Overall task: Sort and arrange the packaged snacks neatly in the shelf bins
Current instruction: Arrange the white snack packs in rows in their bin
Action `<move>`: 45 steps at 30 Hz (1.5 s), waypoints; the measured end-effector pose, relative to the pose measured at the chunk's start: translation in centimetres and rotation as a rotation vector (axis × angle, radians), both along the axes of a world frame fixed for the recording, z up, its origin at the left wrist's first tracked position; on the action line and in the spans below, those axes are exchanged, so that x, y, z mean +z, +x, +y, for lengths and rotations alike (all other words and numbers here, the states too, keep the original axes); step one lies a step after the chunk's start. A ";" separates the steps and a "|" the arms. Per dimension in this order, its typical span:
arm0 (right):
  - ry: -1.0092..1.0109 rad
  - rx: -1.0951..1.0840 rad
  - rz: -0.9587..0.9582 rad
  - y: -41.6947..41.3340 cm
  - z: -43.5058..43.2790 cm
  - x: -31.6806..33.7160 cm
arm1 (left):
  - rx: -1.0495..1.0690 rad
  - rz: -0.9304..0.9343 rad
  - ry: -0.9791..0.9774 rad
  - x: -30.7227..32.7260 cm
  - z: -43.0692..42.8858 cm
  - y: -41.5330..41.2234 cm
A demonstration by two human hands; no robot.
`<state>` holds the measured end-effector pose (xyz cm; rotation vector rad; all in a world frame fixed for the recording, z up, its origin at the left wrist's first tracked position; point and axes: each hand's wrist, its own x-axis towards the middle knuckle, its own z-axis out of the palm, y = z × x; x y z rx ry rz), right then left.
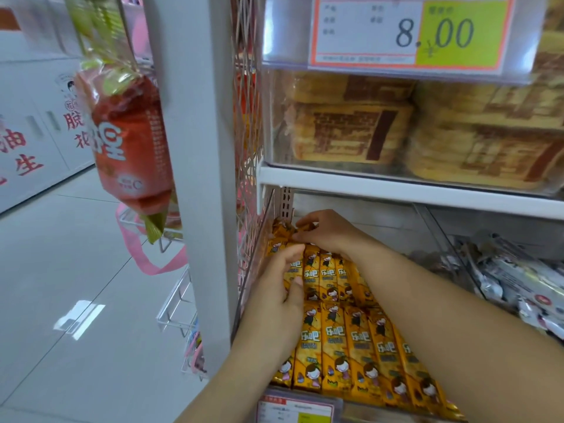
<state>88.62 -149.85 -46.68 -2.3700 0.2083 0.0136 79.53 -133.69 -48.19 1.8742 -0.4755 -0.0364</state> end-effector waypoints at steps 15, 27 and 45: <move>-0.036 -0.125 -0.158 -0.8 0.9 -0.3 | -0.016 0.010 0.150 0.1 0.0 0.2; -0.356 0.224 -0.251 -8.2 -2.3 3.6 | -0.069 0.084 0.458 1.8 -0.5 0.6; 0.005 -0.011 -0.386 -11.8 -3.5 3.7 | -0.290 -0.055 0.665 1.8 -2.6 1.4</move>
